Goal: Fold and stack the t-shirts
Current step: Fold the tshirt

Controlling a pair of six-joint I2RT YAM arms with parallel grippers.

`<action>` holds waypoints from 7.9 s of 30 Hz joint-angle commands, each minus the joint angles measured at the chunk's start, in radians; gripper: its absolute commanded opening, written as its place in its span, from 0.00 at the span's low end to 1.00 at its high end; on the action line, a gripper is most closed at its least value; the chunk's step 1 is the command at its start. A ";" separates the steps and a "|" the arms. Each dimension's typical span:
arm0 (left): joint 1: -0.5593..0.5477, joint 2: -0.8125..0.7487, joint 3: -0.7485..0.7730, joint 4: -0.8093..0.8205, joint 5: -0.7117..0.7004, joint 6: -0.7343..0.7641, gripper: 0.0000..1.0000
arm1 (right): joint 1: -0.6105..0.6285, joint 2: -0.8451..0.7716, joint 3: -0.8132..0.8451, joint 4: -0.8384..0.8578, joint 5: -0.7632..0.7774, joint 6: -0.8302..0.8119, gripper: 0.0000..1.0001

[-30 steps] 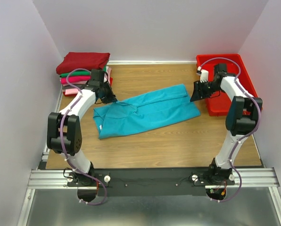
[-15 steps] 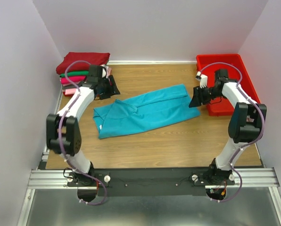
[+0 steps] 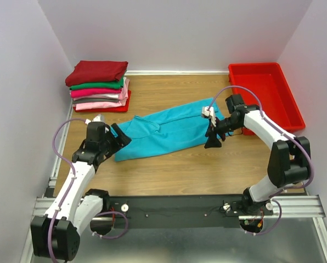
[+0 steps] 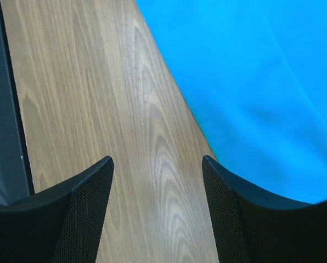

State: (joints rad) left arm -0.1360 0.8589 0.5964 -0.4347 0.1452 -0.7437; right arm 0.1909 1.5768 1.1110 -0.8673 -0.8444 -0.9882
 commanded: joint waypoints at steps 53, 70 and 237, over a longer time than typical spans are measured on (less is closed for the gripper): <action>0.010 0.256 0.091 -0.309 -0.116 0.073 0.00 | -0.002 -0.058 -0.013 0.027 0.005 0.046 0.72; -0.022 0.359 0.131 -0.383 -0.182 0.138 0.00 | -0.073 0.018 0.064 0.155 0.314 0.336 0.72; -0.206 1.232 0.792 0.393 -0.182 -0.135 0.72 | 0.015 -0.058 0.030 0.404 0.025 0.528 1.00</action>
State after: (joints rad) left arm -0.3408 2.0537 1.3487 0.0460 0.0452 -0.8688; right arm 0.2161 1.5620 1.1534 -0.4648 -0.7807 -0.4419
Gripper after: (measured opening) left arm 0.724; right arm 0.996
